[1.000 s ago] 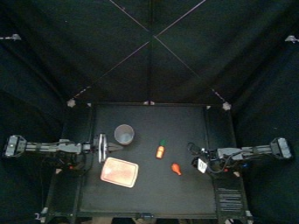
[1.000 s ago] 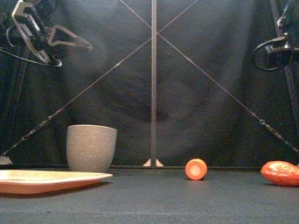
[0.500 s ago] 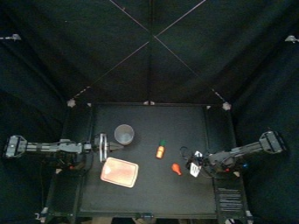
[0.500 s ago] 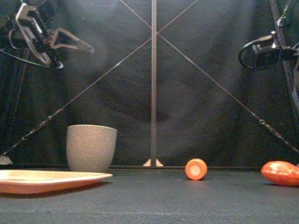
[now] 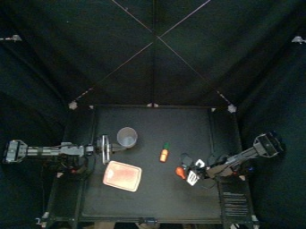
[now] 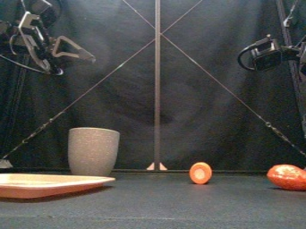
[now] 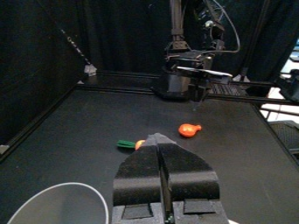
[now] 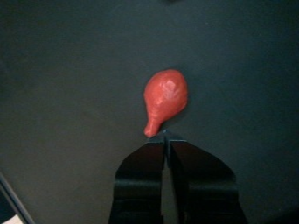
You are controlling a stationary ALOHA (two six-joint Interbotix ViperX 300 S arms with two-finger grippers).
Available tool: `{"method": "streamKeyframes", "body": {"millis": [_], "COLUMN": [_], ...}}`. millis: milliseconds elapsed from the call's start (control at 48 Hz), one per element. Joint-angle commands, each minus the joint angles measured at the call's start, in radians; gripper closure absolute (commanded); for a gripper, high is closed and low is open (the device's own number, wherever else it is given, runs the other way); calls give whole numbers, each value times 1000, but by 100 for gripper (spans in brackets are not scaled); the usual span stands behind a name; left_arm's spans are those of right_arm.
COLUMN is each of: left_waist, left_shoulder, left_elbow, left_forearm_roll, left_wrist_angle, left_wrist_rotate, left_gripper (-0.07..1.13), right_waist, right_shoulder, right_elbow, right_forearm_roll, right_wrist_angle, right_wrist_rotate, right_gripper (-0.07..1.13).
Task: Pick the drumstick then place it in the grey bowl
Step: Pick the drumstick
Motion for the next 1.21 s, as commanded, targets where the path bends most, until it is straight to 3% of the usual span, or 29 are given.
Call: {"method": "streamKeyframes", "body": {"millis": [21, 104, 208, 438, 521, 792, 1208], "left_waist": [3, 5, 6, 11, 9, 11, 11], "left_shoulder": [2, 2, 2, 2, 2, 2, 2], "left_elbow": [-9, -8, -8, -8, -8, -11, -6], "left_forearm_roll": [6, 6, 6, 11, 11, 11, 20], "left_wrist_angle": [-6, -6, -6, -9, -11, -15, -17], "left_wrist_rotate": [2, 2, 2, 2, 2, 2, 2], "left_gripper": [108, 108, 108, 108, 108, 108, 108], "right_waist": [32, 51, 71, 74, 72, 43, -35], "right_shoulder": [38, 71, 95, 98, 101, 135, 219], "right_elbow": [-38, -52, -63, -60, -55, -20, -26], "right_forearm_roll": [-38, -71, -112, -67, -44, 3, -23], "right_wrist_angle": [28, 31, 28, 6, -6, -94, -126], "right_wrist_rotate": [110, 187, 258, 282, 282, 282, 281], "right_gripper": [95, 91, 76, 26, 15, 17, 20]}}
